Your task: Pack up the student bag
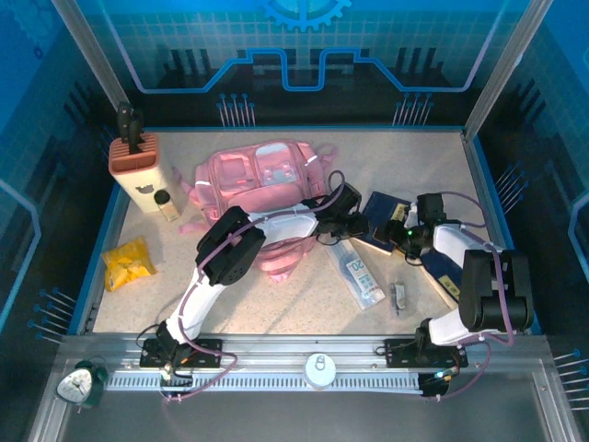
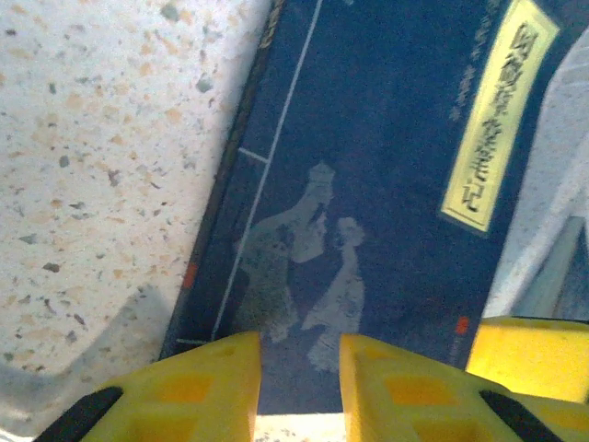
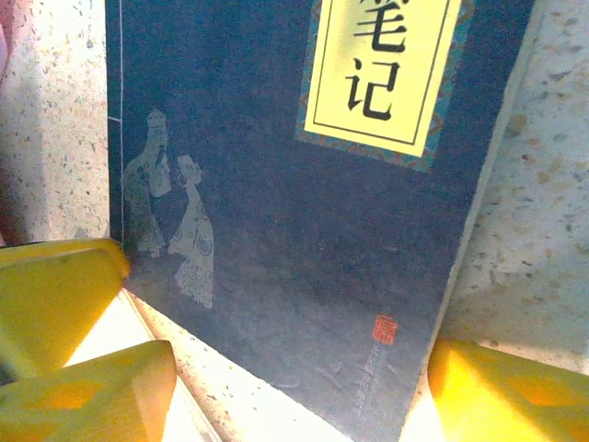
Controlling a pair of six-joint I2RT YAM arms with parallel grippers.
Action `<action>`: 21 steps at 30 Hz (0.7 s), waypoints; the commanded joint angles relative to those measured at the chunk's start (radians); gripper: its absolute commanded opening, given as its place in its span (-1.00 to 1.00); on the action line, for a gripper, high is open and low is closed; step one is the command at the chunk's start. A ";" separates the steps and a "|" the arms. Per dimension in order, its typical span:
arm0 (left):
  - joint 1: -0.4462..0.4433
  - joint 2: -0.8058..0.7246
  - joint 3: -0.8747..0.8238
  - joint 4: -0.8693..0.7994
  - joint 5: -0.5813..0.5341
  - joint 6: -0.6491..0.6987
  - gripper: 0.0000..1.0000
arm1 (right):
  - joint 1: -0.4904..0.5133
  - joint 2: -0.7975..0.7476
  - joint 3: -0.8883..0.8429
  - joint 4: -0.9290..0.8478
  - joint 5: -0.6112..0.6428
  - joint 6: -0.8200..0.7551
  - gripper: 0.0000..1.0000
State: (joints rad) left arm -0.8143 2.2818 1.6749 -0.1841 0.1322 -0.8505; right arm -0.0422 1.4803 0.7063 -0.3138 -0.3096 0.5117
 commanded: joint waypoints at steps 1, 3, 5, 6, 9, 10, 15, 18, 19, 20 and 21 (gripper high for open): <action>0.000 0.029 0.037 -0.048 0.031 0.030 -0.44 | -0.007 -0.030 -0.009 0.012 -0.033 0.004 0.45; 0.000 0.030 0.037 -0.060 0.018 0.033 -0.46 | -0.007 -0.049 -0.011 0.010 -0.036 0.005 0.44; -0.001 0.033 0.038 -0.066 0.015 0.037 -0.47 | -0.009 -0.070 -0.012 0.010 -0.042 0.006 0.42; -0.001 0.033 0.037 -0.070 0.014 0.036 -0.47 | -0.012 -0.077 -0.012 0.011 -0.046 0.008 0.41; 0.000 0.034 0.033 -0.076 0.003 0.039 -0.47 | -0.025 -0.103 -0.022 0.028 -0.079 0.019 0.37; -0.001 0.034 0.032 -0.074 0.003 0.038 -0.47 | -0.029 -0.111 -0.025 0.031 -0.084 0.023 0.35; -0.002 0.041 0.031 -0.071 0.009 0.032 -0.47 | -0.043 -0.110 -0.030 0.045 -0.108 0.029 0.22; 0.000 0.039 0.029 -0.073 0.006 0.033 -0.47 | -0.054 -0.096 -0.036 0.043 -0.113 0.037 0.17; 0.000 0.039 0.029 -0.074 0.007 0.033 -0.47 | -0.057 -0.094 -0.039 0.046 -0.112 0.039 0.14; -0.002 0.039 0.029 -0.073 0.008 0.032 -0.47 | -0.061 -0.095 -0.043 0.049 -0.112 0.042 0.09; 0.000 0.040 0.029 -0.072 0.009 0.032 -0.47 | -0.063 -0.095 -0.047 0.051 -0.113 0.045 0.06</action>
State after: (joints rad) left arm -0.8135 2.2906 1.6863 -0.2054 0.1360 -0.8318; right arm -0.0875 1.3788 0.6788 -0.2813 -0.3855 0.5453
